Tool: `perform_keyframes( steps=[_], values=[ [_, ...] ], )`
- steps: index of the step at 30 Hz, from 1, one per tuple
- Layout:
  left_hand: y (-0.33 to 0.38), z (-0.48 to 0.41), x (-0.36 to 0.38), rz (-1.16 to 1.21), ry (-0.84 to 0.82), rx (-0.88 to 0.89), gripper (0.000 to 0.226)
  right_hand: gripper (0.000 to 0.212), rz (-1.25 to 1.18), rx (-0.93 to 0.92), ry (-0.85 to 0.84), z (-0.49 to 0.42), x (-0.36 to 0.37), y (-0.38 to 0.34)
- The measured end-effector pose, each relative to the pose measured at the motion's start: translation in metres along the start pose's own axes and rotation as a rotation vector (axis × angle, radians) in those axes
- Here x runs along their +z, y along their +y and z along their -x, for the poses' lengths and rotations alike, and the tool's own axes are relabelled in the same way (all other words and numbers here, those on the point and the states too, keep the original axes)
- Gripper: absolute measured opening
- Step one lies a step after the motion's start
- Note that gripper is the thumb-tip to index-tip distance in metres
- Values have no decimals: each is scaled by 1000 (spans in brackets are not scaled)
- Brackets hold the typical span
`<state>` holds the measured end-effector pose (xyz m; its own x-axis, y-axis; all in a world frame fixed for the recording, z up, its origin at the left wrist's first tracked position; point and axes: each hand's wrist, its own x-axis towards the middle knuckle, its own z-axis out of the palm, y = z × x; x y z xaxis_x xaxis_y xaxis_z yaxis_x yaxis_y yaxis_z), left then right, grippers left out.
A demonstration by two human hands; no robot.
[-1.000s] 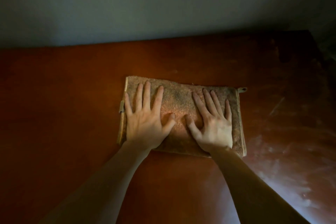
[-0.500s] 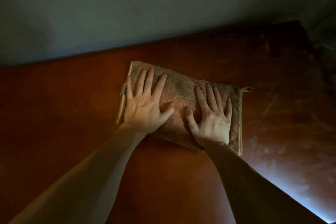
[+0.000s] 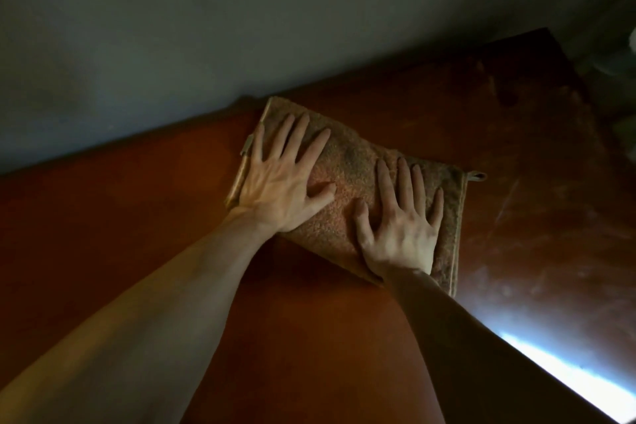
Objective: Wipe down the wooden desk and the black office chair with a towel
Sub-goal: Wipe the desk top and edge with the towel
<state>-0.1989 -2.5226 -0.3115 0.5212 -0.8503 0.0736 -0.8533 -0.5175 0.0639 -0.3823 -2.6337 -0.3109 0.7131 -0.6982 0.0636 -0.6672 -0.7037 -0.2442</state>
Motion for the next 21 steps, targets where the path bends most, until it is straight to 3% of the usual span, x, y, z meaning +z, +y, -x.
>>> perform_keyframes(
  steps=[5, 11, 13, 16, 19, 21],
  values=[
    [-4, -22, 4, -37, -4, 84, 89, 69, 39, 45, -26, -10, 4, -2],
    [8, -22, -15, -218, -127, 43, 96, 74, 173, 37, -354, -29, -25, -4],
    [25, -17, -21, -87, -82, -122, 95, 77, 268, -84, -276, -28, -37, -2],
    [46, -17, -22, 237, -88, -471, 96, 74, 350, -454, -154, -23, -47, 13],
    [54, -15, -8, 120, -94, -489, 94, 68, 329, -801, -164, -43, -48, 30],
    [54, -17, 2, 57, -36, -476, 91, 71, 314, -882, -204, -57, -38, 38]
  ],
)
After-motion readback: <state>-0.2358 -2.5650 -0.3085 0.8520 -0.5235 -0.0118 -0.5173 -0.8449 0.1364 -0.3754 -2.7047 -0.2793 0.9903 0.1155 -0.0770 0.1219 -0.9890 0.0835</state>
